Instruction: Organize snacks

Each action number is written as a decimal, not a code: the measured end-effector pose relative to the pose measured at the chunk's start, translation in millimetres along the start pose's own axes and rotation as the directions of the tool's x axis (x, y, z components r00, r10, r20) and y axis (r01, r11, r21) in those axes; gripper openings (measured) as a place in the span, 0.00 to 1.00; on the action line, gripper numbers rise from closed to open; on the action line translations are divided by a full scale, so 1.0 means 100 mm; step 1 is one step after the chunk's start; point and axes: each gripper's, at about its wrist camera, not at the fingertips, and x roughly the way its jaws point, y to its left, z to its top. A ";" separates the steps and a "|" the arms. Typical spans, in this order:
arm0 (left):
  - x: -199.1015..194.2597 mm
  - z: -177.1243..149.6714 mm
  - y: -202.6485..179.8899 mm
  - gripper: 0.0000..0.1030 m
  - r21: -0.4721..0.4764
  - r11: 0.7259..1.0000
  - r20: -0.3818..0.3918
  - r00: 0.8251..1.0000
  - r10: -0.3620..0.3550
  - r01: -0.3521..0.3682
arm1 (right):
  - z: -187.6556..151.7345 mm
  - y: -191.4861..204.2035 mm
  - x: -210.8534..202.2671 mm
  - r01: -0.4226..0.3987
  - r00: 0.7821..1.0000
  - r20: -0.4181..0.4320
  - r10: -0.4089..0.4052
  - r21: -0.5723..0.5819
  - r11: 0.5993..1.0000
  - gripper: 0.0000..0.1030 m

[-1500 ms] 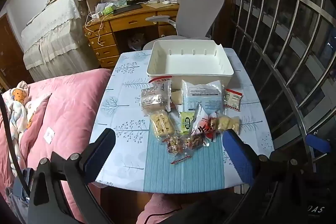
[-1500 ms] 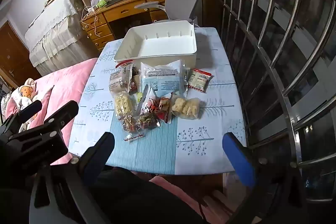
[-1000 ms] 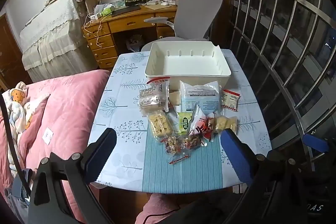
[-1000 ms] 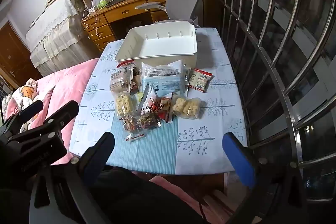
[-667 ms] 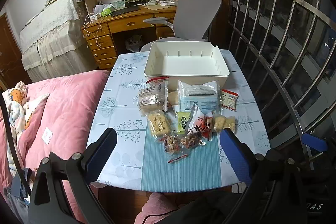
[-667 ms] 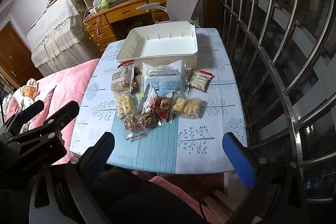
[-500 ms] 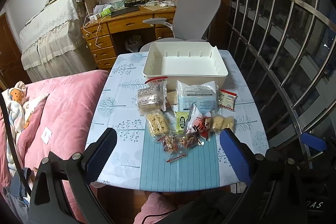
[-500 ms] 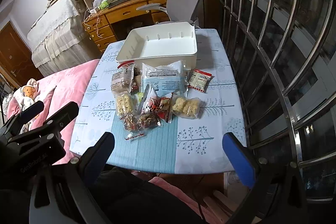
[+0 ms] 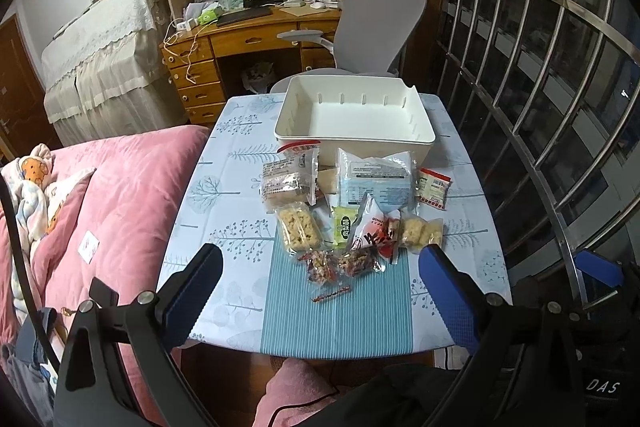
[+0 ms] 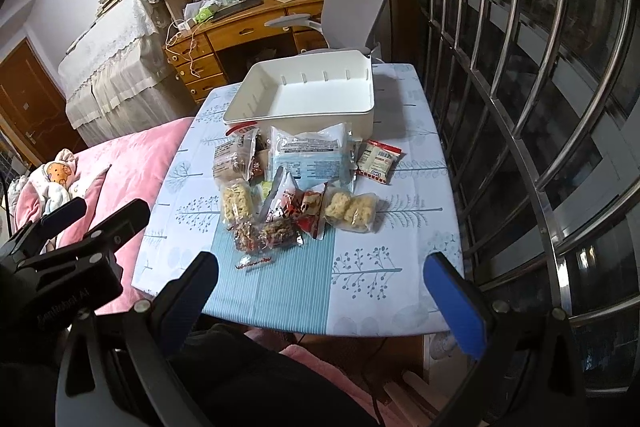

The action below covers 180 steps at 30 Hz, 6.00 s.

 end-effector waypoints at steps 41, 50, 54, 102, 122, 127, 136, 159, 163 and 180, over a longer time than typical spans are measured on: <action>2.17 0.34 -0.54 0.96 0.075 0.971 -0.495 0.854 -0.161 0.227 | 0.28 -0.36 1.17 0.089 0.996 0.007 -0.089 -0.157 0.984 1.00; 2.82 0.28 -0.70 0.96 0.104 0.970 -0.605 0.788 -0.116 0.222 | 0.28 -0.35 1.80 0.079 0.995 -0.030 -0.091 -0.293 0.953 1.00; 3.02 0.24 -0.76 0.96 0.113 0.968 -0.633 0.767 -0.104 0.224 | 0.23 -0.30 2.07 0.087 0.994 -0.028 -0.107 -0.404 0.911 1.00; 2.05 0.24 -0.11 0.48 -0.091 0.972 -0.474 0.849 -0.232 0.215 | -0.24 -0.43 2.26 -0.078 0.979 -0.205 0.024 -0.262 0.962 0.47; 1.21 0.98 0.11 0.49 -0.046 0.970 -0.306 0.921 -0.242 0.240 | 0.42 -0.42 1.63 -0.129 0.992 -0.032 0.125 -0.149 0.980 0.47; 1.27 1.35 0.13 0.49 -0.009 0.966 -0.273 0.929 -0.251 0.258 | 0.83 -0.31 1.60 -0.131 0.990 0.021 0.136 -0.165 0.978 0.48; 1.77 1.98 0.27 0.49 -0.012 0.958 -0.309 0.910 -0.277 0.288 | 1.61 -0.19 1.75 -0.157 0.985 0.052 0.161 -0.085 0.984 0.48; 3.12 2.59 0.65 0.81 -0.133 0.912 -0.336 0.848 -0.409 0.387 | 2.34 -0.03 2.55 -0.064 0.996 -0.055 0.069 0.087 0.994 0.70; 3.08 2.47 0.68 0.81 -0.155 0.912 -0.337 0.847 -0.411 0.380 | 2.24 -0.02 2.54 -0.045 0.995 -0.081 0.053 0.101 0.994 0.71; 2.04 1.18 0.61 0.81 -0.185 0.893 -0.296 0.843 -0.449 0.411 | 1.22 -0.10 1.82 -0.108 0.986 -0.111 0.128 0.169 0.980 0.73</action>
